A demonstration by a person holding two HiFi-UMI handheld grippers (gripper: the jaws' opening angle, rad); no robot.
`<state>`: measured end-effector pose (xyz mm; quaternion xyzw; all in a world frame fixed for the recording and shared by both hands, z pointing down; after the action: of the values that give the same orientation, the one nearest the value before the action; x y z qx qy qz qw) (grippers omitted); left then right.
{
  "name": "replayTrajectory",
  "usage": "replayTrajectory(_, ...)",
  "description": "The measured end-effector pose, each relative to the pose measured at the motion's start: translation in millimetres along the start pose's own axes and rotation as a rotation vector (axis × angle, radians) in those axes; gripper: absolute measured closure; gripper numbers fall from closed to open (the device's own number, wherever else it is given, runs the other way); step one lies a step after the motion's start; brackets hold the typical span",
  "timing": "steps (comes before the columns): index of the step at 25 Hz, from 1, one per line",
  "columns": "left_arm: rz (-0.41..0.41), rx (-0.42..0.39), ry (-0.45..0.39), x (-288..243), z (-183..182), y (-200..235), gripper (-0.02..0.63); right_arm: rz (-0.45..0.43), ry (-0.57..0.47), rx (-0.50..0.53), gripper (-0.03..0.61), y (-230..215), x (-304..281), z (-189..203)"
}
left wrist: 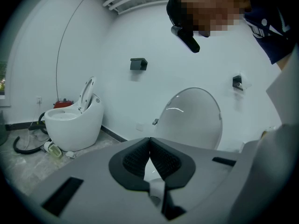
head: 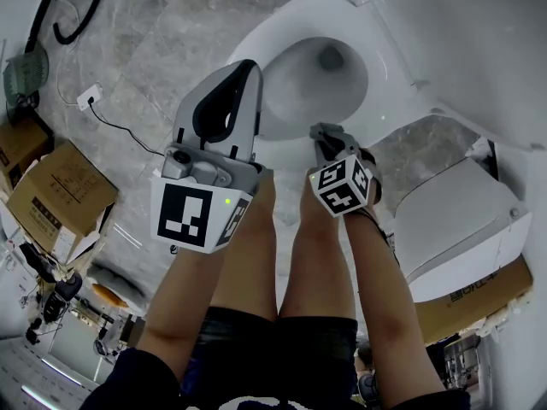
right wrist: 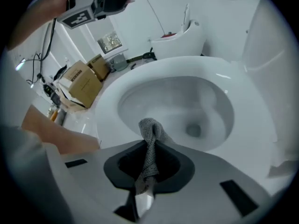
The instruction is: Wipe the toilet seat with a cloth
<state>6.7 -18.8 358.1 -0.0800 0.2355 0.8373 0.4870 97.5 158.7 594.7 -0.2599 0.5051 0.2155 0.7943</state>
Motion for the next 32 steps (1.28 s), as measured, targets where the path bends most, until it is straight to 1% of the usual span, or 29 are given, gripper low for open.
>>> replayTrajectory(3,-0.01,0.002,-0.002,1,-2,6,0.595,-0.104,-0.013,-0.001,0.523,41,-7,-16)
replayTrajectory(5,-0.013,0.004,-0.002,1,-2,9,0.595,-0.116,-0.011,0.031,0.523,43,-6,-14)
replayTrajectory(6,-0.013,0.004,-0.002,2,-2,10,0.595,-0.094,-0.011,0.031,0.523,34,-3,-7)
replayTrajectory(7,-0.013,0.004,-0.002,2,-1,11,0.595,-0.05,-0.013,0.013,0.522,17,1,1)
replayTrajectory(8,-0.014,0.004,-0.001,3,0,13,0.595,0.012,-0.02,-0.016,0.523,-5,7,10)
replayTrajectory(10,-0.021,0.006,0.001,5,2,18,0.595,0.164,-0.047,-0.054,0.522,-54,26,27)
replayTrajectory(12,-0.03,0.013,0.002,7,4,23,0.595,0.303,-0.072,-0.029,0.522,-94,47,39)
replayTrajectory(13,-0.032,0.016,0.001,8,5,24,0.595,0.353,-0.081,-0.012,0.522,-108,56,43)
replayTrajectory(15,-0.032,0.018,-0.002,9,5,26,0.595,0.418,-0.099,-0.01,0.522,-126,70,49)
replayTrajectory(17,-0.032,0.019,-0.002,10,4,28,0.595,0.438,-0.116,-0.046,0.522,-127,77,54)
replayTrajectory(19,-0.036,0.019,-0.003,13,4,31,0.595,0.41,-0.129,-0.075,0.523,-108,75,57)
replayTrajectory(22,-0.048,0.026,-0.011,16,3,37,0.595,0.302,-0.153,-0.072,0.523,-54,56,50)
replayTrajectory(24,-0.052,0.03,-0.014,18,3,39,0.595,0.205,-0.171,-0.048,0.523,-13,36,38)
replayTrajectory(28,-0.058,0.027,-0.002,21,10,41,0.595,0.019,-0.211,0.051,0.523,56,7,1)
replayTrajectory(30,-0.064,0.021,0.002,25,11,45,0.595,-0.016,-0.214,0.095,0.523,67,4,-3)
replayTrajectory(32,-0.075,0.017,0.001,31,11,50,0.595,-0.003,-0.207,0.115,0.523,60,9,6)
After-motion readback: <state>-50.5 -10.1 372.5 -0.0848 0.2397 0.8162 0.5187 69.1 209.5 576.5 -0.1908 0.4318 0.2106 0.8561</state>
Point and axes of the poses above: the fingertips, and each gripper's own axes: x backward along the fingers, y to its left, z out of its underside, the point moved 1 cm from there along x, backward along the fingers, and after that the axes turned 7 degrees about x, right-handed, at the moved point
